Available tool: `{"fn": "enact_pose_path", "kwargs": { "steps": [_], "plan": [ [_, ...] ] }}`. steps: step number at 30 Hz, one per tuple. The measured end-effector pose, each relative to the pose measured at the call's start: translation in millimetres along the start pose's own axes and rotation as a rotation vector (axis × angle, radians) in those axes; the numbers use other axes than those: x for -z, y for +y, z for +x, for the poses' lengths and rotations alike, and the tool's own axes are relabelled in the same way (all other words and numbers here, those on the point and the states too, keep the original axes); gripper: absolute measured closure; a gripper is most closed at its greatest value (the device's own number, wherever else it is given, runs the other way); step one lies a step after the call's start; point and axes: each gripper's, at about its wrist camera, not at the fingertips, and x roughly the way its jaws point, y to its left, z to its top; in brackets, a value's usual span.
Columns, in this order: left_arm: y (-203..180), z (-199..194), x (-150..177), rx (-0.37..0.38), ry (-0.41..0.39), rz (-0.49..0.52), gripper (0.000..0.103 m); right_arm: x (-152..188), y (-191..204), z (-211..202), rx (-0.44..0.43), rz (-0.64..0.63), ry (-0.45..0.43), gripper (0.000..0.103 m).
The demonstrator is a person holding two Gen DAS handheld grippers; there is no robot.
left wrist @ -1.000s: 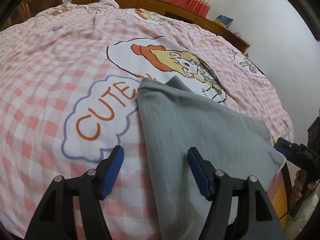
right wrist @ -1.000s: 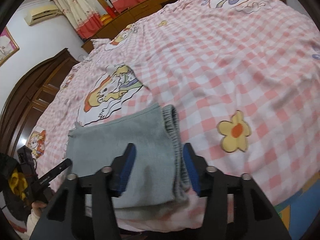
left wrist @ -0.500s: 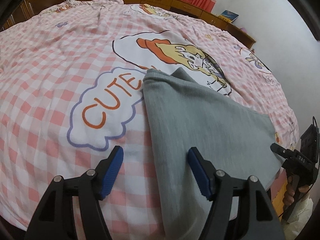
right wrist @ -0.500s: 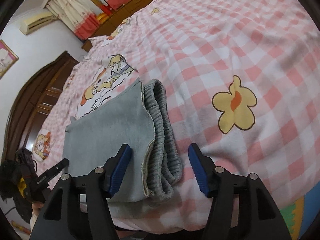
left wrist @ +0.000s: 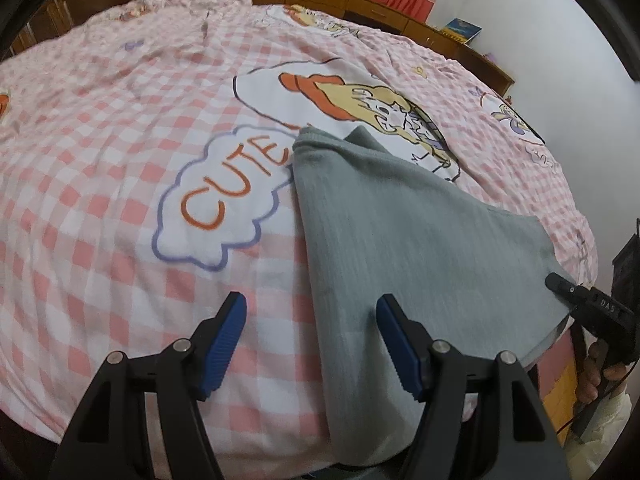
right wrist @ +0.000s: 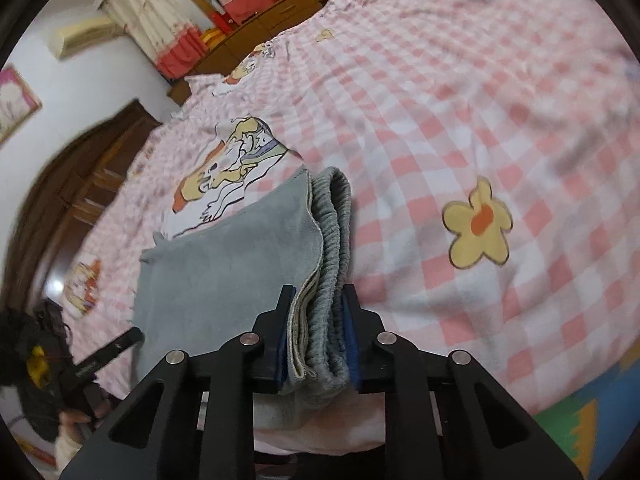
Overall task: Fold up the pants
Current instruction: 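Lift the waistband with the right tool and fold it over the pant legs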
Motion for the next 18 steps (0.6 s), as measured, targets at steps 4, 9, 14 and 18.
{"fn": "enact_pose_path", "kwargs": {
  "steps": [4,9,14,18],
  "plan": [
    [-4.7,6.7,9.9,-0.007,0.042,0.02,0.032,-4.7,30.9,-11.5,0.099,-0.107,-0.011,0.081],
    [-1.1,2.4,16.2,0.026,0.038,0.008,0.032,-7.6,90.1,-33.0,0.15,-0.276,-0.065,0.081],
    [17.3,-18.5,11.9,0.019,-0.027,-0.031,0.032,-1.3,159.3,-36.5,0.118,-0.441,-0.084,0.081],
    [34.4,-35.9,9.3,0.0,-0.076,-0.053,0.032,15.6,214.5,-13.7,0.096,-0.562,-0.06,0.081]
  ]
}}
